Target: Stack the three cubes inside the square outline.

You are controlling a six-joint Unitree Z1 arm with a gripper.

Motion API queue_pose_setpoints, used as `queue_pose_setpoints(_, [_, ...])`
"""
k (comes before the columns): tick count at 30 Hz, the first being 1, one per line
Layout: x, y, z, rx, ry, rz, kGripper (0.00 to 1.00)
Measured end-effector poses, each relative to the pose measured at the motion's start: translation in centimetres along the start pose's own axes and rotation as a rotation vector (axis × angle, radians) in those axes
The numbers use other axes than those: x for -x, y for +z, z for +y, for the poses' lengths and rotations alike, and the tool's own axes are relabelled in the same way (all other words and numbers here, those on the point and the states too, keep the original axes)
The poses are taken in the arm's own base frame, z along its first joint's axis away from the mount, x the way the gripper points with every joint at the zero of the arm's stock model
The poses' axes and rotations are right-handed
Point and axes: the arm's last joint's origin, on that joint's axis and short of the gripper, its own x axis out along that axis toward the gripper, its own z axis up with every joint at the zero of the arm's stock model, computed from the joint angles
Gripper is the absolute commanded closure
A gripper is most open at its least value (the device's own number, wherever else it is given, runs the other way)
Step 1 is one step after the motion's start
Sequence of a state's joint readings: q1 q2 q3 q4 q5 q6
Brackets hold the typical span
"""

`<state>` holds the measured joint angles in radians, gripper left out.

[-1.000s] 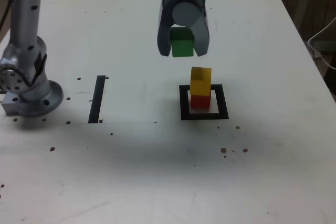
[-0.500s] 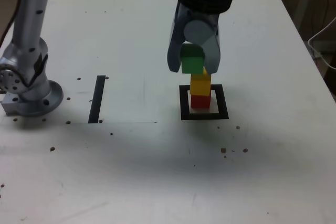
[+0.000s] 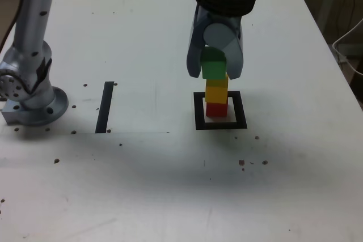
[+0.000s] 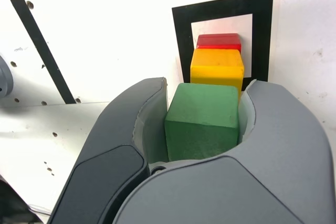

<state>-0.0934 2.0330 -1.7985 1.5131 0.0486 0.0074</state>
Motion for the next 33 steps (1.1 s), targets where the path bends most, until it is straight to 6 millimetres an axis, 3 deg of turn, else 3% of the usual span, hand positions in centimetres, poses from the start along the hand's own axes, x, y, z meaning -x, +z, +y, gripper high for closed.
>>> queue_pose_setpoints(14, [-1.1, 0.7, 0.2, -0.003, -0.006, 0.012, 0.82])
queue_pose_setpoints(22, [-1.4, 1.0, 0.6, -0.008, 0.000, 0.017, 0.76])
queue_pose_setpoints(30, [-1.6, 0.9, 0.7, -0.017, -0.008, 0.029, 0.56])
queue_pose_setpoints(33, [-1.6, 0.9, 0.6, -0.025, -0.021, 0.030, 0.53])
